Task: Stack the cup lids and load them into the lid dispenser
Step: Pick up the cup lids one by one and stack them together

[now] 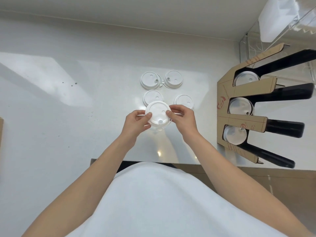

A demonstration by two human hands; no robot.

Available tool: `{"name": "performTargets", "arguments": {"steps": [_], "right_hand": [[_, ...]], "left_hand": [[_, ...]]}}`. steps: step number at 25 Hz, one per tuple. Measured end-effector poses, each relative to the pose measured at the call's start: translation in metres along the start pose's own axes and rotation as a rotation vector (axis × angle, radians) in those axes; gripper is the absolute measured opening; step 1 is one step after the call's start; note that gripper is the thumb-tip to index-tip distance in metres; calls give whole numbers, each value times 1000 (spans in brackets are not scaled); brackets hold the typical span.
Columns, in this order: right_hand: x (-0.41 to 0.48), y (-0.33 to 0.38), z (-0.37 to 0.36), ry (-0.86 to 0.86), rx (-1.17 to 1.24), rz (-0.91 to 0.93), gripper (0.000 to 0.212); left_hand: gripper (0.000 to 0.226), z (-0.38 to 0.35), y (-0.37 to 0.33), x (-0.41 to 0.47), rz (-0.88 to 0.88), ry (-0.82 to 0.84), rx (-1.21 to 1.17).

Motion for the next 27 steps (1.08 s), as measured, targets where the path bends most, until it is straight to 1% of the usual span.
{"name": "performTargets", "arguments": {"steps": [2, 6, 8, 10, 12, 15, 18, 21, 25, 27], "right_hand": [[8, 4, 9, 30, -21, 14, 21], [23, 8, 20, 93, -66, 40, 26], [32, 10, 28, 68, -109, 72, 32], [47, 10, 35, -8, -218, 115, 41], [64, 6, 39, -69, -391, 124, 54], [81, -4, 38, -63, -665, 99, 79], [89, -9, 39, -69, -824, 60, 91], [94, -6, 37, -65, -883, 23, 90], [94, -1, 36, -78, -930, 19, 74], [91, -1, 35, -81, -925, 33, 72]], "left_hand": [[30, -8, -2, 5, -23, -42, 10], [28, -23, 0, 10, -54, -125, 26], [30, -27, 2, 12, -47, -157, 19], [32, -28, 3, 13, -34, -185, 6], [28, -26, 5, 14, -19, -202, -7], [23, -18, 2, 17, -4, -199, -14], [20, -7, -3, 24, 0, -185, 8], [23, 3, -6, 26, 12, -171, 15], [23, 14, -8, 28, 31, -163, -4], [23, 17, -9, 29, 34, -163, -8]]}}
Point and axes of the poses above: each hand's wrist, its own x-axis towards the middle knuckle, its own z-axis out of the back of the hand, y = z × x, the point moved 1 cm from there along x, towards the middle knuckle, and after that the axes turned 6 degrees about -z, right-handed, at the moved point
